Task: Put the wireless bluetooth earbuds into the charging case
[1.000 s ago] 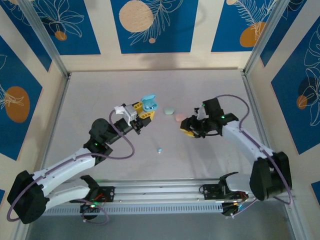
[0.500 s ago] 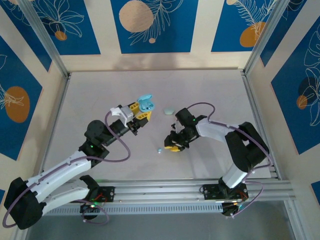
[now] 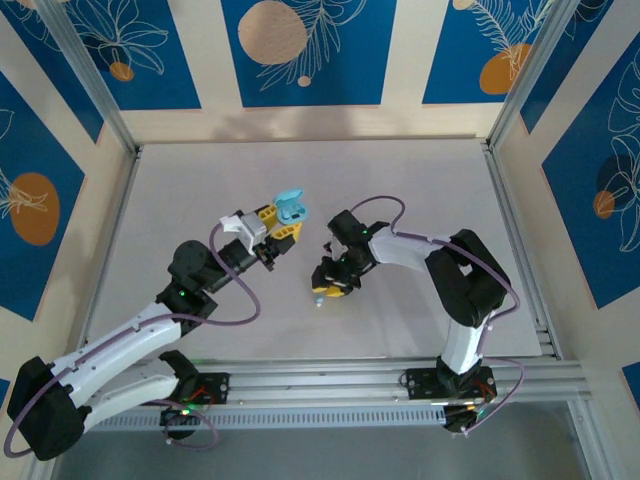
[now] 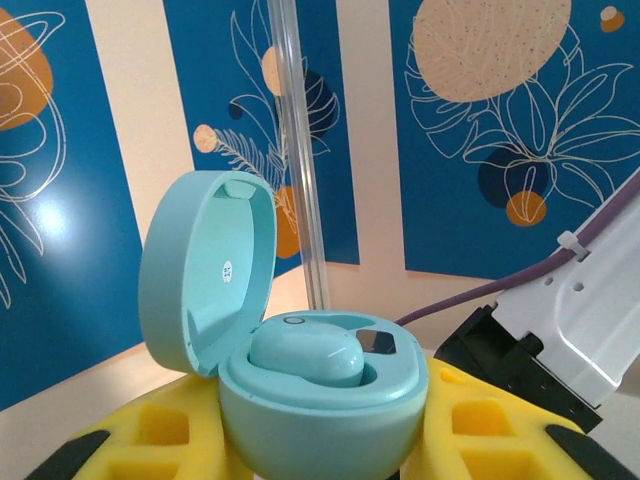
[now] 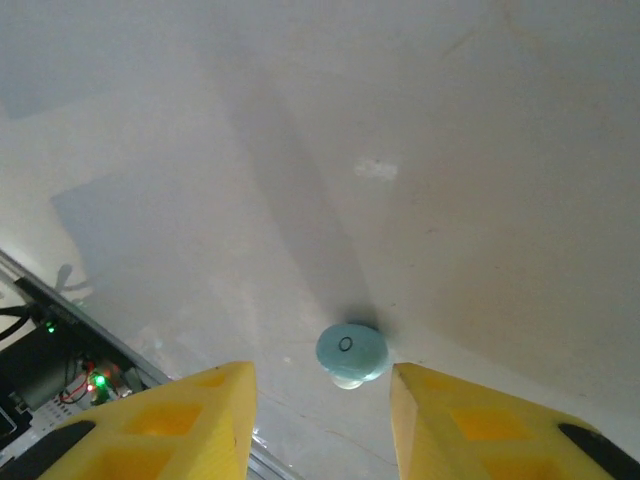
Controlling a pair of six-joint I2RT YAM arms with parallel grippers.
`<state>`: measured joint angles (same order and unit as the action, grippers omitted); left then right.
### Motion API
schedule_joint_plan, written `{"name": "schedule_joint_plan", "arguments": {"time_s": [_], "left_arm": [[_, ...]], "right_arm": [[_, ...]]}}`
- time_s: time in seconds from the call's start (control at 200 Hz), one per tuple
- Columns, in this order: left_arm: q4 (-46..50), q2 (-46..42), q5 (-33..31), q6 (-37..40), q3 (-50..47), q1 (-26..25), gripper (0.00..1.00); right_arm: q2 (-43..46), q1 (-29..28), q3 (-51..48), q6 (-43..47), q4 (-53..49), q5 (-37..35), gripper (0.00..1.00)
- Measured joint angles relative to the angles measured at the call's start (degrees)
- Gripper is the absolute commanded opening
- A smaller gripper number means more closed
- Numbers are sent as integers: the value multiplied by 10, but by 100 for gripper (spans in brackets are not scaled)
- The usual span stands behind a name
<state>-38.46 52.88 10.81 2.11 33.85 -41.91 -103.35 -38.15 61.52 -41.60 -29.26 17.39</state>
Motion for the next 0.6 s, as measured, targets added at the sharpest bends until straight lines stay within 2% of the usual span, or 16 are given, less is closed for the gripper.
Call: {"name": "schedule_joint_plan", "arguments": {"time_s": [0.2,0.6], "left_arm": [[0,0,-5,0,0,0,27],[0,0,-8,0,-1,0,27]], "right_arm": [[-9,-12,7,-20,-20,-24,41],[-34,-24,27,-30,-25,-26,37]]}}
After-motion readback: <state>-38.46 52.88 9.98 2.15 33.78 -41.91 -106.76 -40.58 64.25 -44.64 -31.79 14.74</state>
